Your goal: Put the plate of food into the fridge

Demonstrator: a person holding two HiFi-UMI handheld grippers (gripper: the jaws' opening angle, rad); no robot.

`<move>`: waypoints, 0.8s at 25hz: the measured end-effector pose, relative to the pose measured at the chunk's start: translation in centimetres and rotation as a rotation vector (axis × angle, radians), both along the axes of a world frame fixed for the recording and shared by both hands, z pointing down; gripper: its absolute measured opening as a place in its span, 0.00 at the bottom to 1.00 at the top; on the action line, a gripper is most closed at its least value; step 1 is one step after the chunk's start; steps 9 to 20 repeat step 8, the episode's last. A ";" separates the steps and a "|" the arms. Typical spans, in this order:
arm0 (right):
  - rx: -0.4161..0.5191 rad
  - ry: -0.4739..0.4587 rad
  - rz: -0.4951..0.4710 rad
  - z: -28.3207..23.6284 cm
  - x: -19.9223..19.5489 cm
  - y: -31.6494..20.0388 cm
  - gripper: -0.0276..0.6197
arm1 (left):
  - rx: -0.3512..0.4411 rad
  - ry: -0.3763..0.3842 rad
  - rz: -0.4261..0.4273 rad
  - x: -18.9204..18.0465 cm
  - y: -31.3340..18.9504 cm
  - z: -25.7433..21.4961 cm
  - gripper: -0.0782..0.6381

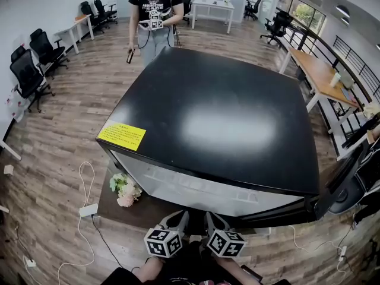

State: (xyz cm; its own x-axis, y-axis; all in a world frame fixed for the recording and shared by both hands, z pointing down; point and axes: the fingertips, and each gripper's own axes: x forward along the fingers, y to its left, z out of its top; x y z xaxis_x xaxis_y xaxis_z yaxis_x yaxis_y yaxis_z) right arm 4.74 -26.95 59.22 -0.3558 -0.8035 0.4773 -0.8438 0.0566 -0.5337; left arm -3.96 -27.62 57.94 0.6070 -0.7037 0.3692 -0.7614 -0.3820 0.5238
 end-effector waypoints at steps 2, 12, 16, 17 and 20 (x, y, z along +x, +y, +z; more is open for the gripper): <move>0.004 -0.009 -0.004 -0.2 -0.1 -0.2 0.05 | 0.006 0.001 -0.004 0.0 -0.2 -0.2 0.12; 0.001 -0.019 -0.004 -0.1 0.0 -0.3 0.05 | 0.016 0.011 -0.016 -0.2 -0.4 -0.5 0.12; 0.001 -0.019 -0.004 -0.1 0.0 -0.3 0.05 | 0.016 0.011 -0.016 -0.2 -0.4 -0.5 0.12; 0.001 -0.019 -0.004 -0.1 0.0 -0.3 0.05 | 0.016 0.011 -0.016 -0.2 -0.4 -0.5 0.12; 0.001 -0.019 -0.004 -0.1 0.0 -0.3 0.05 | 0.016 0.011 -0.016 -0.2 -0.4 -0.5 0.12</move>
